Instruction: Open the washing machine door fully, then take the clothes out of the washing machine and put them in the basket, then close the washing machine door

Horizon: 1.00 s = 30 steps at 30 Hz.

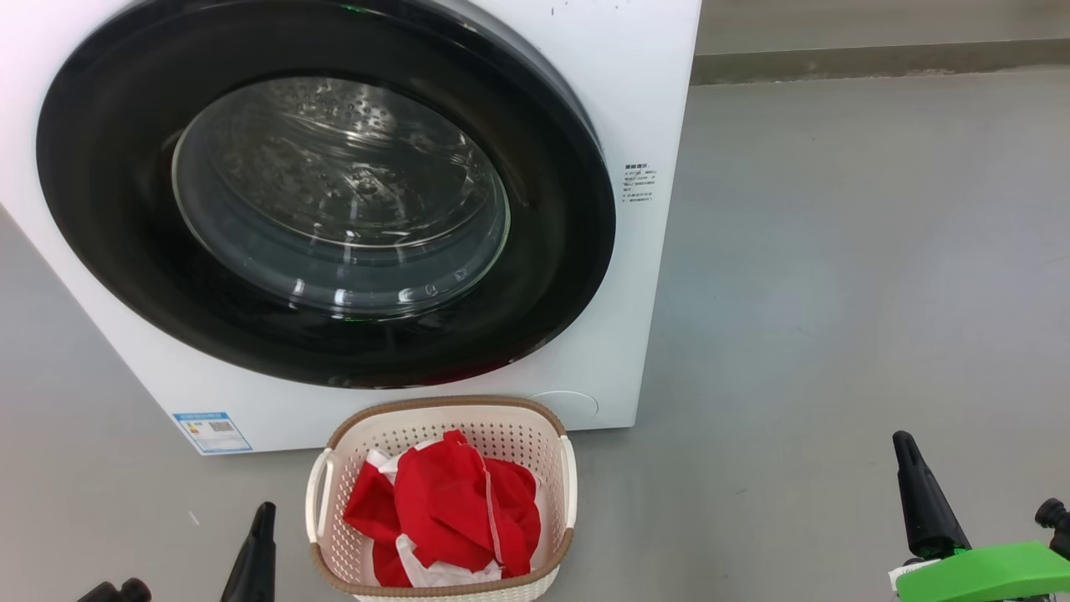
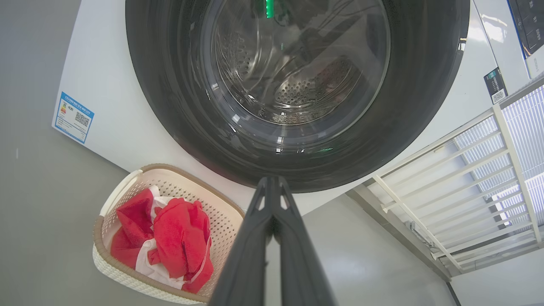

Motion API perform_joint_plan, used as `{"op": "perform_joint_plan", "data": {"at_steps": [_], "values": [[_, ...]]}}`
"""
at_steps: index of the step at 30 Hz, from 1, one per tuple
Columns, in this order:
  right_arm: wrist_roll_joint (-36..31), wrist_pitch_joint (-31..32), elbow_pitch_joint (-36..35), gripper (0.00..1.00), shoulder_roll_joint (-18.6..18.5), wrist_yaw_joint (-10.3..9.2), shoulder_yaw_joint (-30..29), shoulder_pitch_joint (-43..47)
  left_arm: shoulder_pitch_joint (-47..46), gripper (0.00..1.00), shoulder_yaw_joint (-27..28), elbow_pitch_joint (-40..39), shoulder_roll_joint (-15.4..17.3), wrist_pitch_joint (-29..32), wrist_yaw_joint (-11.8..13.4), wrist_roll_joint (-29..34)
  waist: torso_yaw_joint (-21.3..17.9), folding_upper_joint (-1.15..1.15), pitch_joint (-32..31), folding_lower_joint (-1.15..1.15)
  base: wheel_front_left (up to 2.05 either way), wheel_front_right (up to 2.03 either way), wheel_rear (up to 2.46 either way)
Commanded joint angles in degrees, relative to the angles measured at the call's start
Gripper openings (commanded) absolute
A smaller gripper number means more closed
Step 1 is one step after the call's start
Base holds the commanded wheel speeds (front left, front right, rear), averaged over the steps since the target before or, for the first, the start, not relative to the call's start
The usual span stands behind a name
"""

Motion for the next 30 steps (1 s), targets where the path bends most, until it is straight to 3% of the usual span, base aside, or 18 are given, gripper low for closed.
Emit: {"op": "perform_joint_plan", "data": {"at_steps": [1, 30], "values": [[1.9, 0.3, -1.0, 0.00, -1.2, -0.11, 0.8, -2.8, -2.6, 0.00, 1.6, -1.0, 0.3, 0.4, -0.7, -1.9, 0.0, 0.00, 0.0, 0.00, 0.00, 0.00, 0.00], [20.1, 5.0, 2.0, 0.00, -1.6, -0.16, 0.9, -6.5, -5.2, 0.00, 3.5, 1.0, -0.4, 5.0, -2.2, -19.3, 0.4, 0.00, 0.6, 0.00, 0.00, 0.00, 0.00]]}}
